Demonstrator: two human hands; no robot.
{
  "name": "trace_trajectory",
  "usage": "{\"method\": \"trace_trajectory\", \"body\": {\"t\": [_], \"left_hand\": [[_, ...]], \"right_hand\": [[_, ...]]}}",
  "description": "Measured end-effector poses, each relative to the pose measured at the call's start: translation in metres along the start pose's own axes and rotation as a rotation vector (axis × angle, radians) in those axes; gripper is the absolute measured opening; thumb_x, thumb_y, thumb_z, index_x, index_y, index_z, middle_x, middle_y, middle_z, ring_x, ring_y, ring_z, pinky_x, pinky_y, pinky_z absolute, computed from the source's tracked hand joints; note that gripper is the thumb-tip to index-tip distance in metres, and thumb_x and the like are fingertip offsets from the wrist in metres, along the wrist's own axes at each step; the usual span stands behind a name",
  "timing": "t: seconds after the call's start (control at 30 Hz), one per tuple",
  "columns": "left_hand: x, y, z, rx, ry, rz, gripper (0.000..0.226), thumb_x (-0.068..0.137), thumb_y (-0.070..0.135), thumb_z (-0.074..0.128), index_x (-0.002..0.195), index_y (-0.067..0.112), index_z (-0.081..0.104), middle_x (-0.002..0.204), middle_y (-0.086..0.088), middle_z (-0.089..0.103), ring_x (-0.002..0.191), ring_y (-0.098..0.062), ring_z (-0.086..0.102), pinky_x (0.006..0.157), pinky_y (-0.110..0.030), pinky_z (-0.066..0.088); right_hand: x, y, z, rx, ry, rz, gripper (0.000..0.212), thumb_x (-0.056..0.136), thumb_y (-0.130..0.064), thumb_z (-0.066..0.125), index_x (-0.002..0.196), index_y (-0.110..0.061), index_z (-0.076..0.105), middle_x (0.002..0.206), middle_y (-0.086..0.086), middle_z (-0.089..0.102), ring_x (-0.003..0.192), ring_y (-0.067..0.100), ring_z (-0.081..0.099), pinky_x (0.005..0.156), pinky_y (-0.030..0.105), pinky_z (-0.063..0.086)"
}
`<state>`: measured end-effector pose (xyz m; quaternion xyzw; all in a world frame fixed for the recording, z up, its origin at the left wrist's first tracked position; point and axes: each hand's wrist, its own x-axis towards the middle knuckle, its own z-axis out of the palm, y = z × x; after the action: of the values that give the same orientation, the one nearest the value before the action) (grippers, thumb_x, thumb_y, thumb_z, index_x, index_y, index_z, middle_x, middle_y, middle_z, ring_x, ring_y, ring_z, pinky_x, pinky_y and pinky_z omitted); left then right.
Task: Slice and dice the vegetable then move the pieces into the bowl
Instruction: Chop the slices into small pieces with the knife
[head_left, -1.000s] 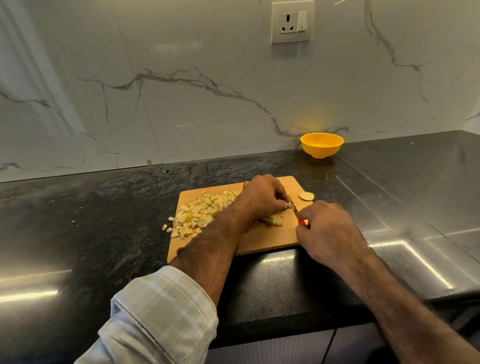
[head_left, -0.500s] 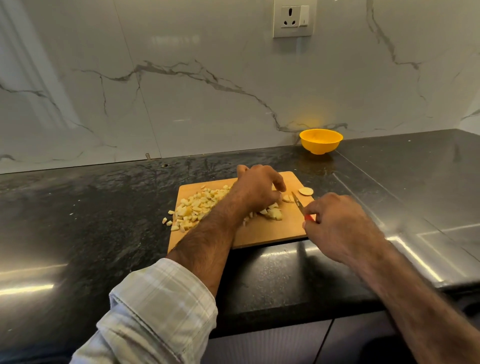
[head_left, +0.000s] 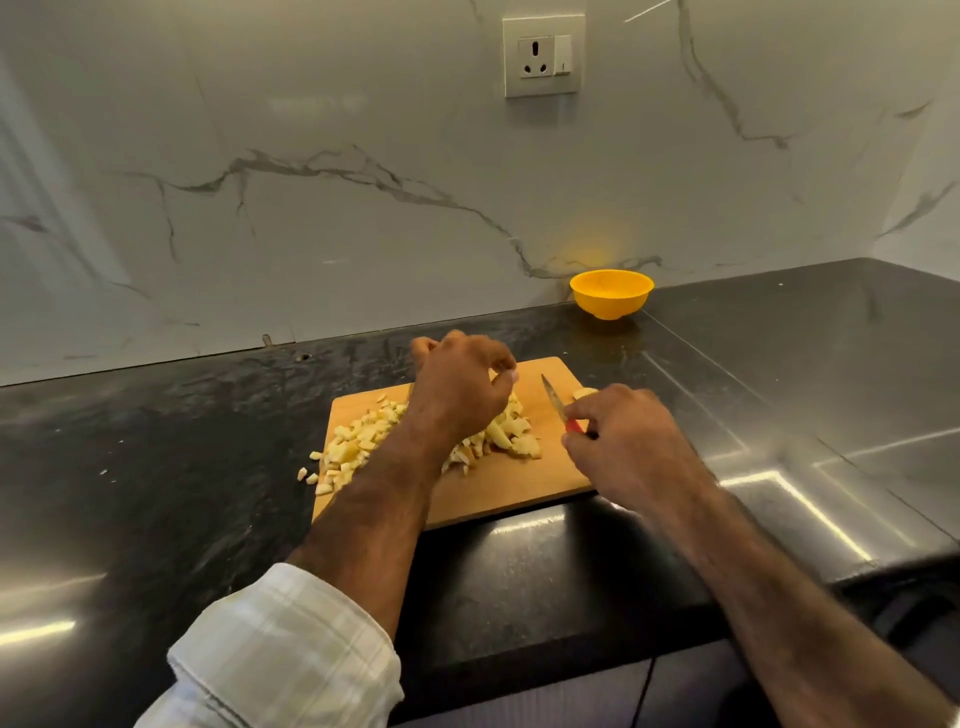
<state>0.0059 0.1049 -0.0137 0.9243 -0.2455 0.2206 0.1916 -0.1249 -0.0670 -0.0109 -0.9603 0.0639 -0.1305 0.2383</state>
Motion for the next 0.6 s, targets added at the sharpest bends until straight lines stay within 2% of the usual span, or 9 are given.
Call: {"method": "trace_trajectory", "body": {"t": [0.07, 0.17, 0.3, 0.37, 0.5, 0.6], "left_hand": [[-0.001, 0.015, 0.004, 0.110, -0.092, 0.049, 0.025, 0.102, 0.045, 0.061, 0.122, 0.036, 0.072, 0.125, 0.014, 0.070, 0.126, -0.015, 0.052, 0.111, -0.053, 0.025], [0.004, 0.047, 0.016, 0.228, -0.263, 0.135, 0.036, 0.104, 0.044, 0.054, 0.139, 0.037, 0.061, 0.148, 0.011, 0.057, 0.142, -0.018, 0.042, 0.119, -0.062, 0.014], [0.007, 0.070, 0.035, 0.187, -0.521, 0.205, 0.047, 0.111, 0.044, 0.041, 0.157, 0.040, 0.042, 0.169, 0.016, 0.033, 0.155, -0.016, 0.026, 0.121, -0.072, 0.002], [0.009, 0.070, 0.038, 0.163, -0.601, 0.215, 0.046, 0.112, 0.042, 0.038, 0.159, 0.041, 0.040, 0.170, 0.018, 0.031, 0.156, -0.014, 0.024, 0.121, -0.072, 0.002], [0.014, 0.070, 0.033, 0.142, -0.503, 0.261, 0.034, 0.108, 0.036, 0.055, 0.141, 0.035, 0.062, 0.151, 0.009, 0.055, 0.141, -0.020, 0.044, 0.117, -0.055, 0.030], [0.015, 0.069, 0.034, 0.097, -0.458, 0.252, 0.028, 0.106, 0.035, 0.061, 0.132, 0.029, 0.068, 0.138, 0.004, 0.061, 0.128, -0.021, 0.053, 0.108, -0.044, 0.047]], "right_hand": [[-0.002, 0.010, -0.006, -0.019, 0.021, 0.045, 0.035, 0.093, -0.036, 0.066, 0.126, -0.027, 0.073, 0.110, -0.005, 0.071, 0.099, 0.016, 0.062, 0.080, 0.034, 0.056], [-0.006, 0.021, -0.012, -0.039, 0.078, 0.112, 0.027, 0.093, -0.032, 0.066, 0.116, -0.023, 0.076, 0.104, -0.004, 0.071, 0.093, 0.015, 0.063, 0.079, 0.036, 0.058], [-0.009, 0.033, -0.021, -0.047, 0.119, 0.188, 0.020, 0.091, -0.030, 0.067, 0.106, -0.020, 0.077, 0.094, 0.000, 0.071, 0.084, 0.020, 0.063, 0.069, 0.033, 0.053], [-0.009, 0.035, -0.025, -0.038, 0.129, 0.208, 0.019, 0.091, -0.031, 0.069, 0.106, -0.021, 0.076, 0.095, 0.001, 0.071, 0.083, 0.020, 0.063, 0.069, 0.032, 0.053], [-0.009, 0.031, -0.023, -0.019, 0.111, 0.207, 0.020, 0.093, -0.031, 0.071, 0.110, -0.023, 0.076, 0.094, -0.001, 0.070, 0.083, 0.015, 0.063, 0.069, 0.030, 0.054], [-0.008, 0.027, -0.018, -0.021, 0.085, 0.192, 0.028, 0.093, -0.033, 0.072, 0.120, -0.025, 0.074, 0.101, -0.002, 0.070, 0.087, 0.014, 0.063, 0.073, 0.029, 0.056]]}}
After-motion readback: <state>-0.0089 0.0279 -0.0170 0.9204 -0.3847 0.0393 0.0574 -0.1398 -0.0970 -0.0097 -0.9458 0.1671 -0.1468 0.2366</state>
